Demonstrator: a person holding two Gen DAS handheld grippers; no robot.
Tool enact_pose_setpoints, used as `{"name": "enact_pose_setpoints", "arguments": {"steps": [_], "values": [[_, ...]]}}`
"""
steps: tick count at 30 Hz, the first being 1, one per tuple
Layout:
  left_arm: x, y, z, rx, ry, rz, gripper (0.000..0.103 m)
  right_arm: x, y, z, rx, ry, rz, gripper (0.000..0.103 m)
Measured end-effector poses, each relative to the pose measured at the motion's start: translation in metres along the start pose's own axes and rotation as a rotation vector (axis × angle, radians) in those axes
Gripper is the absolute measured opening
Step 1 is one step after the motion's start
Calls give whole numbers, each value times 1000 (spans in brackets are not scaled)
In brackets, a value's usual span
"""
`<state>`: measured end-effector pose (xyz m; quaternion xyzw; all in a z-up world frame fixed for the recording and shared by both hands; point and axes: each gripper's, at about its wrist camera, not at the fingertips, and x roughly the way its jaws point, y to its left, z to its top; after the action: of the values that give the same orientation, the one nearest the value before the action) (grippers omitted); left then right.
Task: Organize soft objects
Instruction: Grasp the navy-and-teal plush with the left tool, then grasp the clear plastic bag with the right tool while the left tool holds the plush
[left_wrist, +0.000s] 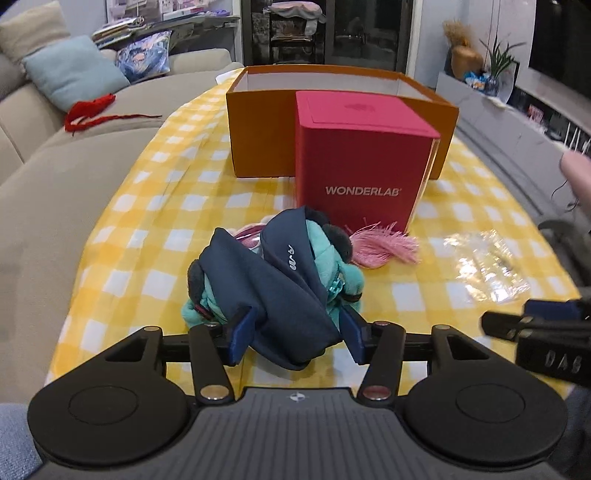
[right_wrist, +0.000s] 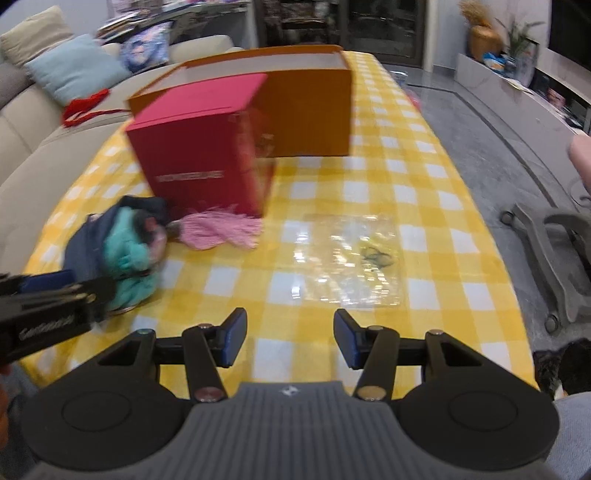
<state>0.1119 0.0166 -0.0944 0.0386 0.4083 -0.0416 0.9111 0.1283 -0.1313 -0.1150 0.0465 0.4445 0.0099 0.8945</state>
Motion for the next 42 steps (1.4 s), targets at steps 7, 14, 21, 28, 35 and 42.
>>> {"name": "enact_pose_setpoints", "arguments": {"steps": [7, 14, 21, 28, 35, 42], "values": [[2, 4, 0, -17, -6, 31, 34, 29, -18, 16, 58, -24, -115, 82], [-3, 9, 2, -38, -51, 7, 10, 51, -39, 23, 158, 9, -127, 77], [0, 6, 4, -27, -52, -17, 9, 57, -29, 19, 36, -2, -147, 54], [0, 6, 3, -25, -52, -16, 9, 50, -15, 14, -75, -23, -112, 8], [-5, 8, 5, -24, -77, -11, 8, 32, -8, 14, -89, -56, -69, 0], [-36, 14, 12, -45, -167, -2, 7, -2, 1, 13, -114, -119, -17, 0]]}}
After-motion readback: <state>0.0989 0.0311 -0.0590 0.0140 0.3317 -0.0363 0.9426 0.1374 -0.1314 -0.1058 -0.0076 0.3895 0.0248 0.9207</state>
